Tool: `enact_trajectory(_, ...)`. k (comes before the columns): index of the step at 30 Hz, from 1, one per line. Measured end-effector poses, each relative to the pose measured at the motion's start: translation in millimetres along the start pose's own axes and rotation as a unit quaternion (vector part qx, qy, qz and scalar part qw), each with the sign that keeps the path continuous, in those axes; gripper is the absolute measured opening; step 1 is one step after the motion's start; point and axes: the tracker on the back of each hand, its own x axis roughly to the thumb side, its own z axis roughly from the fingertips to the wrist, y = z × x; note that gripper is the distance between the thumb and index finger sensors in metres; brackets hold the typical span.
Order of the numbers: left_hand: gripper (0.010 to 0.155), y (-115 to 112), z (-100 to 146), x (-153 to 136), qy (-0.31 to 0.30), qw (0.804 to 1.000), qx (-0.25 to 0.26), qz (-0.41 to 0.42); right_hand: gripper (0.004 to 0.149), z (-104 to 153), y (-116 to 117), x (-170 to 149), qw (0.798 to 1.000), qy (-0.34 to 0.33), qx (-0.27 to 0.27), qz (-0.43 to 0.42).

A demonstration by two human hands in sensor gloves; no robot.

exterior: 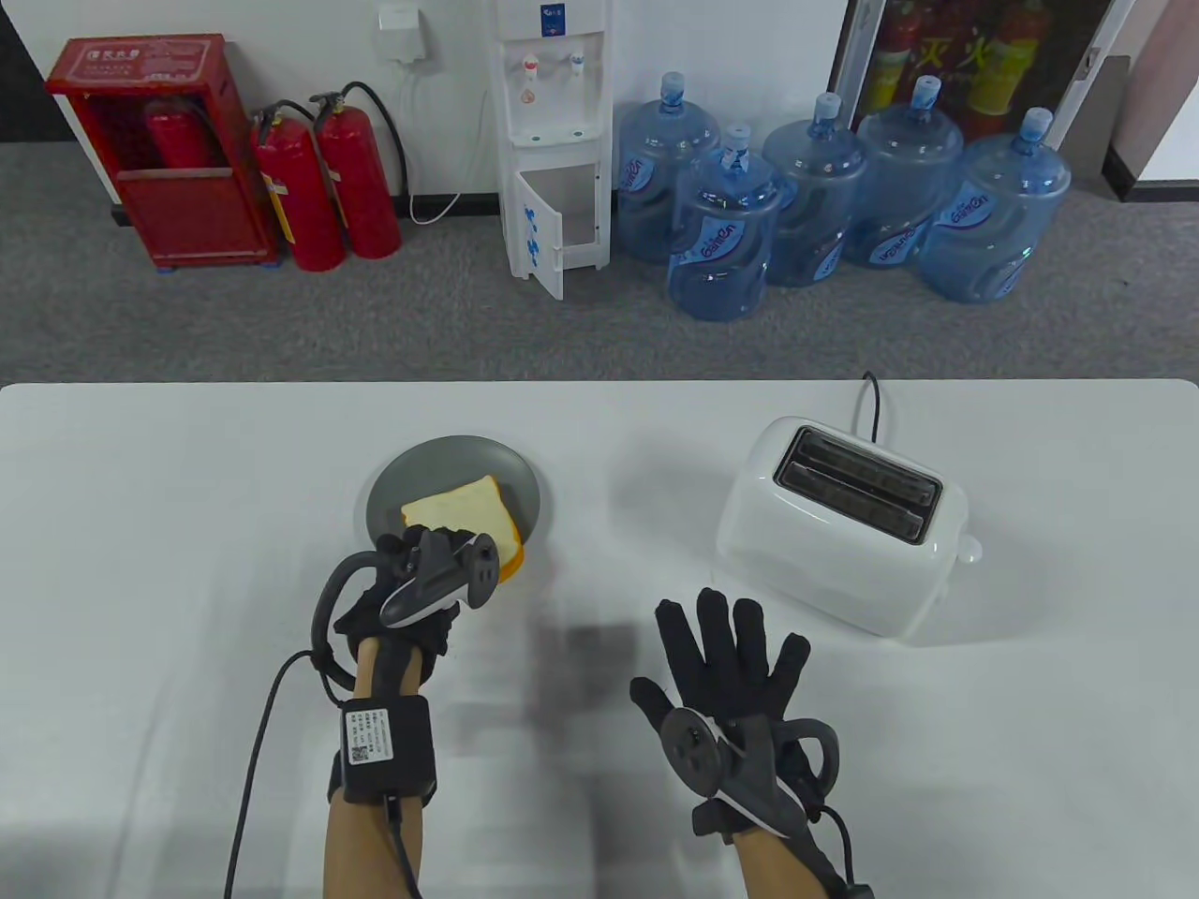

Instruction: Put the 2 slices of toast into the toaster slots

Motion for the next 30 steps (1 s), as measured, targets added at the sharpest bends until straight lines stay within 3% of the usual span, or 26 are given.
enact_trajectory(11, 0.068, -0.6, -3.4, 4.6, 0.004, 0.999, 0.023, -0.027, 0.076, -1.4, 0.9, -1.2, 1.0, 0.003, 0.002, -0.009)
enact_trajectory(18, 0.068, -1.7, -4.9, 13.3, -0.003, 0.994, 0.048, -0.101, 0.076, -1.7, 0.7, -1.6, 1.0, 0.003, 0.003, -0.008)
enact_trajectory(22, 0.062, -1.7, -6.7, 9.4, 0.0, 0.997, 0.028, -0.075, 0.076, -2.0, 0.9, -1.7, 1.0, 0.003, 0.003, -0.008)
enact_trajectory(30, 0.056, 0.1, -7.7, 8.9, 0.003, 0.997, 0.038, -0.061, 0.076, -2.3, 0.9, -2.6, 1.0, 0.005, 0.003, -0.011)
